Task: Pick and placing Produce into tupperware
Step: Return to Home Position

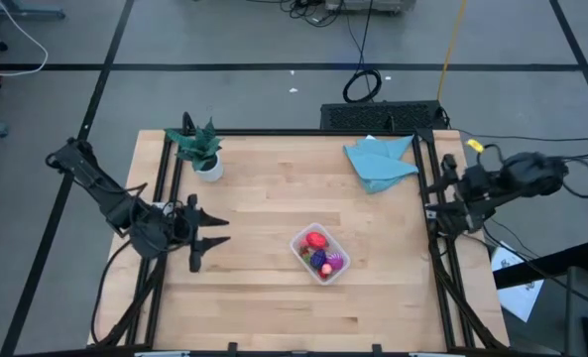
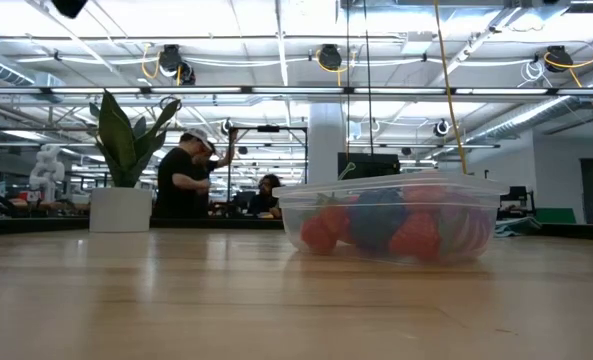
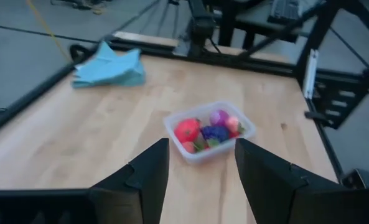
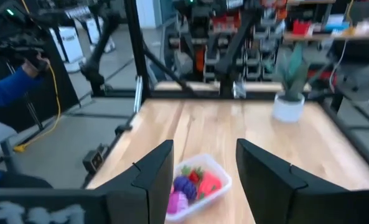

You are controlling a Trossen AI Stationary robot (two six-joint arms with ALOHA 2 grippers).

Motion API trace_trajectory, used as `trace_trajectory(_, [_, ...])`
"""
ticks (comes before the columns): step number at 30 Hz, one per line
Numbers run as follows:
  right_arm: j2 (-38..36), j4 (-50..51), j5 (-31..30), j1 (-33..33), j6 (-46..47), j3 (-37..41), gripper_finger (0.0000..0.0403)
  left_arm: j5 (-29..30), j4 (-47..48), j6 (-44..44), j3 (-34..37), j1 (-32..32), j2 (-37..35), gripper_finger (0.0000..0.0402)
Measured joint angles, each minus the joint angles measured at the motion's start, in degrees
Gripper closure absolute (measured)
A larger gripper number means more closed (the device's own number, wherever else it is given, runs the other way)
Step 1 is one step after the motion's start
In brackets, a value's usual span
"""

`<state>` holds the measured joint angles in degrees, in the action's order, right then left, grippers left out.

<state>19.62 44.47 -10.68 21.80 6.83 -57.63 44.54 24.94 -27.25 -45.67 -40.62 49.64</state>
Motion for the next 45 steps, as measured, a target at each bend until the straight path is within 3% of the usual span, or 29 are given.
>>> trace_trajectory(7, [-1.83, -5.39, 0.18, 0.0, 1.66, 10.57, 0.0238, -2.04, -9.74, -1.01, 8.37, 1.63, 0.27, 0.0215])
trace_trajectory(11, [-3.73, -6.6, 0.2, 0.0, 1.49, 14.07, 0.0238, -8.91, -18.93, 2.77, 13.81, 5.02, 0.27, 0.0215])
trace_trajectory(16, [-8.81, -6.97, 0.22, 0.0, -0.08, 14.59, 0.0238, -14.84, -24.38, 6.59, 17.82, 12.82, -0.77, 0.0215])
trace_trajectory(22, [-17.17, -3.44, 0.21, 0.0, -1.19, 14.59, 0.0238, -26.13, -29.38, 13.48, 20.46, 22.83, -2.92, 0.0215])
trace_trajectory(27, [-19.24, 0.59, -1.66, 0.0, -1.92, 13.52, 0.0238, -27.07, -26.51, 17.13, 20.98, 28.58, -6.76, 0.0215])
trace_trajectory(32, [-19.5, 0.89, -7.14, 0.14, -1.79, 13.14, 0.0238, -29.72, -21.86, 19.0, 20.99, 33.12, -15.79, 0.0215])
trace_trajectory(38, [-19.48, 0.88, -7.26, 0.15, -1.97, 12.84, 0.0238, -32.57, -15.34, 20.14, 20.94, 32.61, -25.79, 0.0215])
trace_trajectory(45, [-19.48, 1.01, -7.22, 0.15, -1.69, 12.84, 0.0238, -30.97, -10.05, 21.68, 20.96, 30.78, -34.26, 0.0215])
